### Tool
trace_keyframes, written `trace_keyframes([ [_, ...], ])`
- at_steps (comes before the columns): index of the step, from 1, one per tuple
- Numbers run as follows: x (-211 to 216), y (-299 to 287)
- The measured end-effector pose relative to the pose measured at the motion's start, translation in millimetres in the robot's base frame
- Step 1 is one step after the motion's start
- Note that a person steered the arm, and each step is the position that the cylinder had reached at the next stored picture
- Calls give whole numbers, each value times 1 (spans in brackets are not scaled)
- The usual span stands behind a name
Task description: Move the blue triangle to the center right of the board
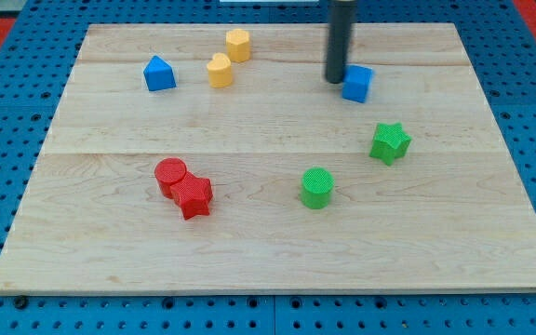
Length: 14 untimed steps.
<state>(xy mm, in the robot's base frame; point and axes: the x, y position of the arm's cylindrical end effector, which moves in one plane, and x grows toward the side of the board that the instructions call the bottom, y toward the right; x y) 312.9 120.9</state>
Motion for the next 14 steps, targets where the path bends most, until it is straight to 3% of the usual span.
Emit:
trace_keyframes([
  [2,32,41],
  [3,4,19],
  [4,7,-77],
  [6,120,-288],
  [7,103,-387],
  [8,54,-395],
  [10,50,-371],
  [11,33,-392],
  [12,-30,-351],
  [13,-19,-258],
  [14,18,-241],
])
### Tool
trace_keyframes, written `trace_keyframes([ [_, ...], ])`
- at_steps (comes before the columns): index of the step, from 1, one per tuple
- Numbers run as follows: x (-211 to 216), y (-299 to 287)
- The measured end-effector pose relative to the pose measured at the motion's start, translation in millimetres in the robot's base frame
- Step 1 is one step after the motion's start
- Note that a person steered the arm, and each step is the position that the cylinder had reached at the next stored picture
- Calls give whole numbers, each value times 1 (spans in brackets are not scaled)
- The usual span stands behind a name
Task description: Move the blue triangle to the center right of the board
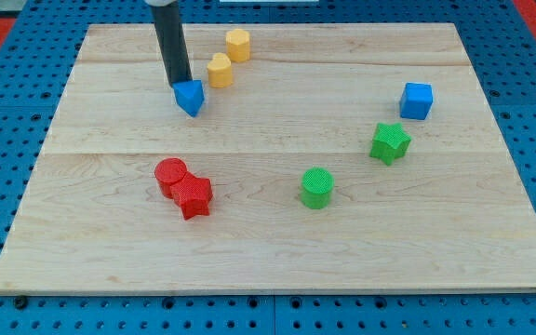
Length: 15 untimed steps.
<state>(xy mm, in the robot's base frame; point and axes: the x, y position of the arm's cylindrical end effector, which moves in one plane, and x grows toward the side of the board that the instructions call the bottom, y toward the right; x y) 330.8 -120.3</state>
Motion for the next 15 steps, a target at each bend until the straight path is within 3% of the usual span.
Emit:
trace_keyframes([
  [1,1,-30],
  [3,42,81],
  [4,84,88],
  [5,96,107],
  [7,59,187],
  [8,55,129],
  [9,32,131],
  [10,23,234],
  [11,23,263],
  [13,24,217],
  [15,27,221],
])
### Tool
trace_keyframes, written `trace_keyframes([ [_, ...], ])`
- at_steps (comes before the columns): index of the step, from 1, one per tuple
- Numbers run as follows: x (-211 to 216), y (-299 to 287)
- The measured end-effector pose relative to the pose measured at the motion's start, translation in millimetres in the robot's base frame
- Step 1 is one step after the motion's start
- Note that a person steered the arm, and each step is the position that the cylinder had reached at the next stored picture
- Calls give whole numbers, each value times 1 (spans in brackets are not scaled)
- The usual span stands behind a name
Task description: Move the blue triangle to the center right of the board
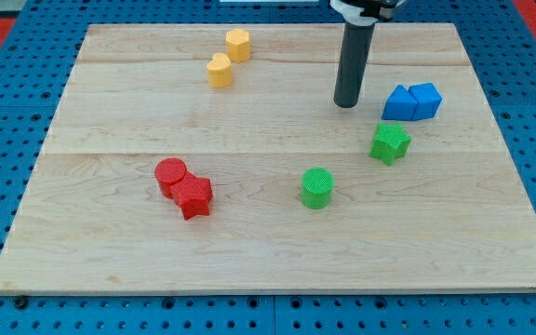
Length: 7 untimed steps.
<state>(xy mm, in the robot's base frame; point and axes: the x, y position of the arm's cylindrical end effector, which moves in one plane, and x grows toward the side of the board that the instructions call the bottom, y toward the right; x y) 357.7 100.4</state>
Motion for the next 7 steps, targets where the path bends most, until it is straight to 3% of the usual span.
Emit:
trace_keyframes([
  [4,8,47],
  [5,48,86],
  [6,67,138],
  [7,68,145],
])
